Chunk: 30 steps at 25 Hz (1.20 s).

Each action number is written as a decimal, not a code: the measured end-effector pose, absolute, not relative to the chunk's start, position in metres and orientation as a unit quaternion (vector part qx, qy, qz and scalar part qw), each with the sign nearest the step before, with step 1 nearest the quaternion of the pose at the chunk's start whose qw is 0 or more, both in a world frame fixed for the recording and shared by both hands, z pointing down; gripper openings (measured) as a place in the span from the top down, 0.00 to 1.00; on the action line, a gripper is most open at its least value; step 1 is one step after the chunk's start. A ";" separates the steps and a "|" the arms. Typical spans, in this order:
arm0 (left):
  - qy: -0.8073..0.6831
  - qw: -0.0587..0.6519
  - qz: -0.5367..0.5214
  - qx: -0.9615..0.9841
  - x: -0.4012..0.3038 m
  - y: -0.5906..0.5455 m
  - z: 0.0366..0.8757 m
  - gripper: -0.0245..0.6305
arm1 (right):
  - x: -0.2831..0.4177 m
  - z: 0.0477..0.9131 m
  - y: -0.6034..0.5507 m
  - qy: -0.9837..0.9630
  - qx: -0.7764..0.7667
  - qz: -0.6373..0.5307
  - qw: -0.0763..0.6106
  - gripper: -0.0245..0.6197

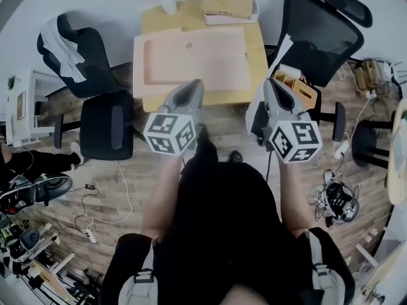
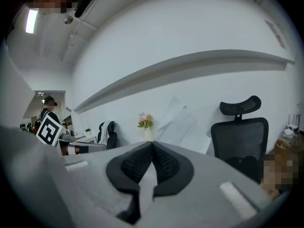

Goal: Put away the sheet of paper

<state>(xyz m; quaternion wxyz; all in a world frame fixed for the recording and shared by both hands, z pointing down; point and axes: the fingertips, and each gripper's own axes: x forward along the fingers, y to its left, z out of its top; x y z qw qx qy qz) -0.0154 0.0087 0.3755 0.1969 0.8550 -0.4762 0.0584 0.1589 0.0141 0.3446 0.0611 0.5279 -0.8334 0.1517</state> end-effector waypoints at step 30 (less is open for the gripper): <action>-0.537 0.237 0.048 0.808 -0.176 -0.094 0.410 0.95 | -0.040 0.408 -0.111 -0.880 0.415 0.191 0.129 0.96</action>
